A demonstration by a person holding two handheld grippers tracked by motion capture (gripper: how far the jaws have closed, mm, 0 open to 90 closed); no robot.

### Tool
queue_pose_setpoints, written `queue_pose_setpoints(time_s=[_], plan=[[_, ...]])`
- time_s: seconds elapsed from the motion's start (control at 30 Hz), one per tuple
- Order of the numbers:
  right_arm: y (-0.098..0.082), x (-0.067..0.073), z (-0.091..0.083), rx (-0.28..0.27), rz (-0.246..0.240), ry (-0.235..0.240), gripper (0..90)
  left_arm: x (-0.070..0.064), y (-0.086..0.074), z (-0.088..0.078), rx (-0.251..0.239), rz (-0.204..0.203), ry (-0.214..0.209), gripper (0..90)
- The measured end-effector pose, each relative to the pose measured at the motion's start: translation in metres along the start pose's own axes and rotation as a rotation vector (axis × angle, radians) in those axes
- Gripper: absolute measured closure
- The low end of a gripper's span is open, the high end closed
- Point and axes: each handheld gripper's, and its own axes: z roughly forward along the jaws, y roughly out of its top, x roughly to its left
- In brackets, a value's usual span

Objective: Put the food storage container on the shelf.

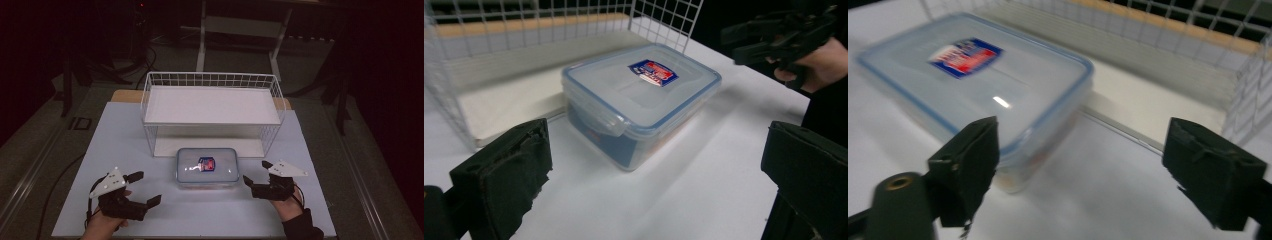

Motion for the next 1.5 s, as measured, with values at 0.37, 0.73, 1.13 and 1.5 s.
queue_pose_setpoints(time_s=[0.37, 0.73, 1.13, 1.5], plan=[[0.009, 0.015, -0.019, -0.092, -0.076, 0.025, 18.8, 0.005, 0.035, 0.037, 0.067, -0.081, -0.053, 0.0], [0.02, 0.014, -0.019, -0.086, -0.036, 0.026, 15.5, 0.023, 0.046, 0.072, 0.118, -0.219, -0.048, 0.0], [0.019, 0.01, -0.004, -0.012, 0.061, 0.068, 10.1, 0.05, 0.034, 0.102, 0.268, -0.421, -0.071, 9.2], [0.015, -0.003, 0.019, 0.039, 0.217, 0.122, 9.5, 0.065, 0.019, 0.104, 0.265, -0.55, -0.09, 16.5]])
